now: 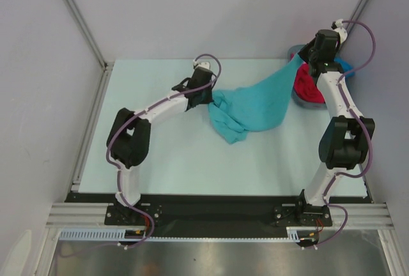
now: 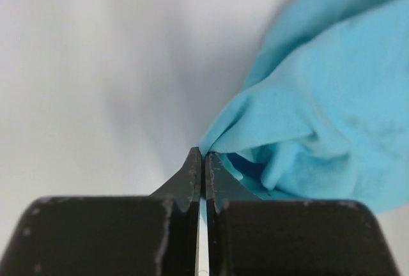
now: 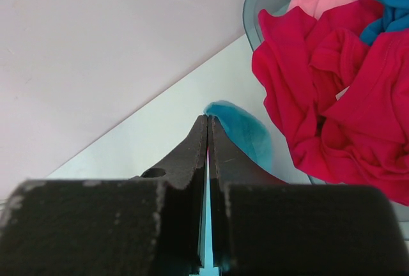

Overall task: Fold and stack the t-shirts
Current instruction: Flatten the tshirt out

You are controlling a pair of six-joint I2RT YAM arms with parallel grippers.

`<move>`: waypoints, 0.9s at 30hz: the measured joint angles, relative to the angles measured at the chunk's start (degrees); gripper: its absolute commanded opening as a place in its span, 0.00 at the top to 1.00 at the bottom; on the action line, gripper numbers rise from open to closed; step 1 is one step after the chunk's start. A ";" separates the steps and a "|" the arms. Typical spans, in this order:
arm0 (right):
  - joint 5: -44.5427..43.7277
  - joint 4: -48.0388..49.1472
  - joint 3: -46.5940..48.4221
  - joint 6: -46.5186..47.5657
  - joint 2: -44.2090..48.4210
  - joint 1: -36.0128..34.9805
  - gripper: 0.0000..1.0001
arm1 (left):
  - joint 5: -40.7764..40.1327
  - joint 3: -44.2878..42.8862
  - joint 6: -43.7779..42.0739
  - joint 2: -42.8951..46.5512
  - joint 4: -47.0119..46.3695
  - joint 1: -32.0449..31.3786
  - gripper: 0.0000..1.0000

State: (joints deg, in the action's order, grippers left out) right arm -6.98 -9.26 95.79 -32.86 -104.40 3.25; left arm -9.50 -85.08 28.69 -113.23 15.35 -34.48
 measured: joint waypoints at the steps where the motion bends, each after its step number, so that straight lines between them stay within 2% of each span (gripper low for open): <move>1: 0.00 0.00 0.00 -0.11 0.00 0.00 1.00 | -1.90 -2.80 -2.25 0.00 2.10 0.68 1.00; 6: 0.42 0.00 0.00 -0.39 0.17 0.02 1.00 | -10.71 -12.81 -12.81 0.17 7.91 3.76 1.00; 10: 0.85 0.02 0.00 -1.07 0.55 0.17 1.00 | -15.28 -13.62 -17.68 1.77 9.94 6.27 1.00; 20: 1.49 0.04 -0.57 -1.97 2.84 0.31 1.00 | -29.51 -14.40 -23.93 2.84 11.72 8.17 1.00; 27: 1.44 0.13 -0.57 -2.16 3.61 0.44 1.00 | -32.79 -23.04 -27.93 3.78 10.34 7.54 1.00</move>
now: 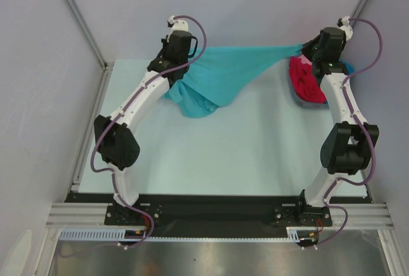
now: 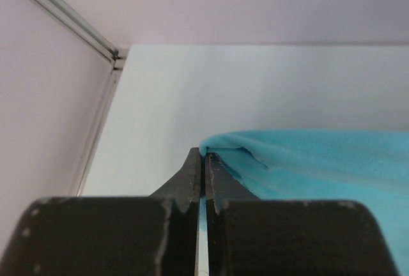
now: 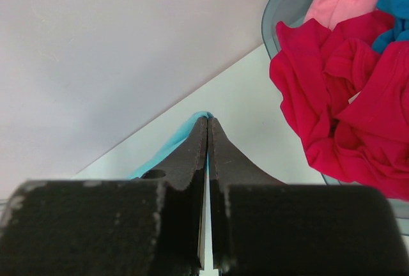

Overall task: Fold and stack the t-shirts
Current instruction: Flatten the tshirt out

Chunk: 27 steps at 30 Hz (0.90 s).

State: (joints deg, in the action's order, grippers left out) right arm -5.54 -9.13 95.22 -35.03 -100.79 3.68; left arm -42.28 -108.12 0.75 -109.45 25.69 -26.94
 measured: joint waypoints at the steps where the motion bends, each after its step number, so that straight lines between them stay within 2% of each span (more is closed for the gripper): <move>1: 0.00 0.00 0.02 0.00 0.07 0.02 1.00 | -0.63 -0.94 -0.68 0.31 -0.26 -0.37 1.00; 12: -0.04 -0.22 0.04 0.11 4.02 0.20 1.00 | -5.11 -2.36 -6.19 3.96 -1.64 -9.25 1.00; 24: -0.22 -0.68 1.16 0.35 6.54 0.17 1.00 | -5.66 -2.34 -6.62 4.59 -2.95 -9.55 1.00; 27: -0.66 -0.94 1.51 0.35 7.06 -0.13 1.00 | -6.47 0.48 -6.05 6.97 -3.06 -11.34 1.00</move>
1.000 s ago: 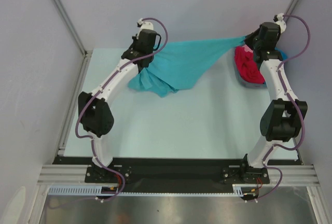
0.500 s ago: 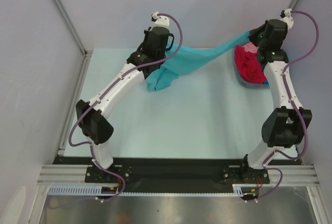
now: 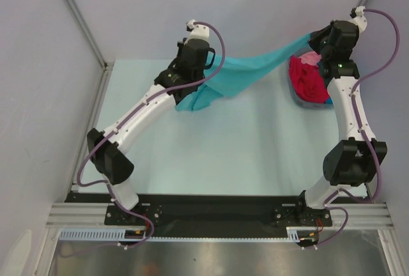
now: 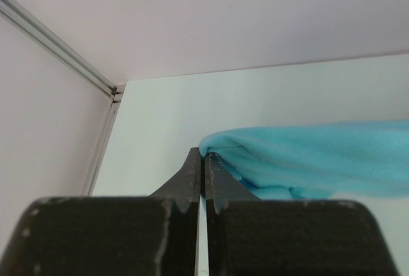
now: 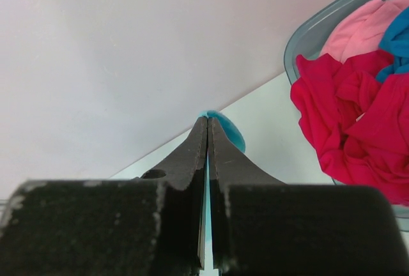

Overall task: Fold and stack the t-shirts
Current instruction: Flatten the tshirt out

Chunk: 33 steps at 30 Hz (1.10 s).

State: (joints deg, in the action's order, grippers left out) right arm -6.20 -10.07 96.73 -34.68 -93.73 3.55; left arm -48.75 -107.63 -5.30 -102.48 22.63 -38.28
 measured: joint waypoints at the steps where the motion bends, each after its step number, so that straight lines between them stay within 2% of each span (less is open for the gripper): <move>1: -0.04 -0.39 0.00 0.00 0.37 -0.07 1.00 | -0.59 1.86 0.46 1.60 -0.07 -1.16 1.00; 8: -0.48 -3.93 -1.38 -0.26 7.32 -0.31 1.00 | -3.63 16.72 6.95 15.78 0.31 -11.85 0.99; 13: -0.63 -4.42 -10.93 -2.08 15.10 -0.04 1.00 | -4.00 26.03 14.62 19.85 0.90 -15.63 0.96; 14: -0.66 -4.59 -13.11 -2.93 15.87 0.02 1.00 | -3.80 27.82 16.13 19.39 1.18 -15.78 0.92; 18: -0.63 -4.15 -22.05 -5.64 15.80 -0.13 1.00 | -2.34 33.48 21.29 14.99 2.27 -16.46 0.35; 19: -0.63 -4.24 -24.68 -6.12 15.17 -0.28 1.00 | -1.73 34.64 22.75 13.57 2.47 -16.70 0.30; 22: -0.61 -3.93 -29.86 -7.30 12.44 -0.48 1.00 | 1.40 37.00 27.74 8.83 2.84 -17.73 0.18; 24: -0.55 -3.72 -32.09 -7.78 10.23 -0.59 1.00 | 3.89 37.81 30.64 5.95 2.97 -18.34 0.14; 28: -0.46 -2.93 -32.96 -8.17 7.34 -0.59 1.00 | 7.34 37.75 33.83 1.01 2.73 -19.28 0.12; 33: -0.46 -1.16 -32.79 -8.11 7.76 -0.59 1.00 | 7.63 35.10 31.67 -1.20 2.05 -18.60 0.09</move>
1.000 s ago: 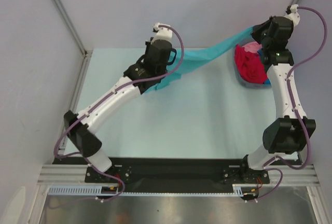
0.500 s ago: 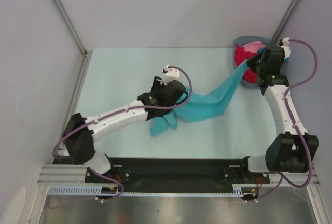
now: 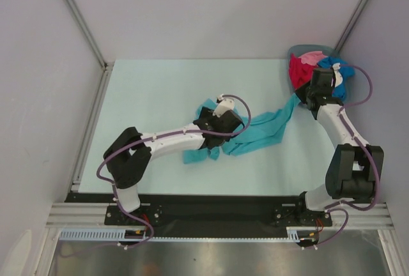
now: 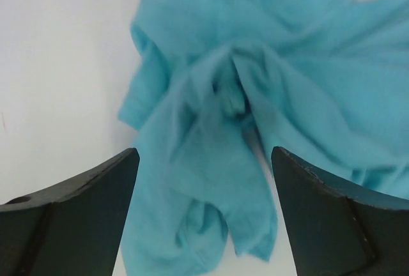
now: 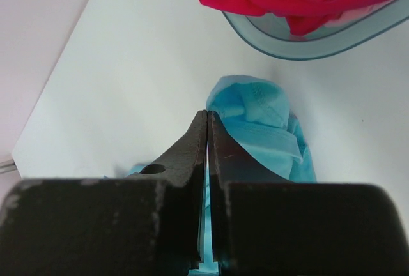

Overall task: Fold and stack the t-shirts
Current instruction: Flatten the tshirt out

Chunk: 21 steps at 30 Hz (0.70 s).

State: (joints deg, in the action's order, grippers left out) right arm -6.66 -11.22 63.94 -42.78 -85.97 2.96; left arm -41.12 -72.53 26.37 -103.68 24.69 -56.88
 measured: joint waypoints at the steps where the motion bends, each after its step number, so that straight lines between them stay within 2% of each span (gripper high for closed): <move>1: -0.02 0.09 0.00 0.15 0.46 -0.20 1.00 | 0.79 -1.11 -1.16 0.00 -0.46 1.14 0.08; 3: -0.37 0.52 0.00 0.46 1.55 -0.57 1.00 | 1.95 -3.43 -3.26 -0.04 -1.88 4.46 0.06; 8: -0.42 2.34 -0.09 1.44 4.28 -2.14 1.00 | 8.98 -12.63 -9.60 -1.51 -4.96 18.10 0.01; 11: -0.13 3.39 -0.22 1.66 4.76 -2.29 1.00 | 19.19 -18.08 -10.49 -3.37 -7.10 25.94 0.00; 14: 0.07 3.58 -0.55 1.88 4.76 -2.12 1.00 | 32.15 -19.08 -10.16 -5.07 -9.64 32.33 0.00; 17: 0.11 3.63 -0.63 1.92 4.76 -2.10 1.00 | 43.36 -16.85 -9.31 -7.28 -11.65 35.19 0.00; 21: 0.09 3.89 -0.68 2.10 4.63 -2.10 1.00 | 53.46 -12.41 -7.82 -10.14 -12.87 35.01 0.00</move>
State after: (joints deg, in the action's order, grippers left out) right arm -6.57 -7.33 63.26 -40.69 -81.34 0.86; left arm 12.34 -84.95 18.55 -113.82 11.81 -21.87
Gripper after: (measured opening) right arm 0.009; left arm 0.996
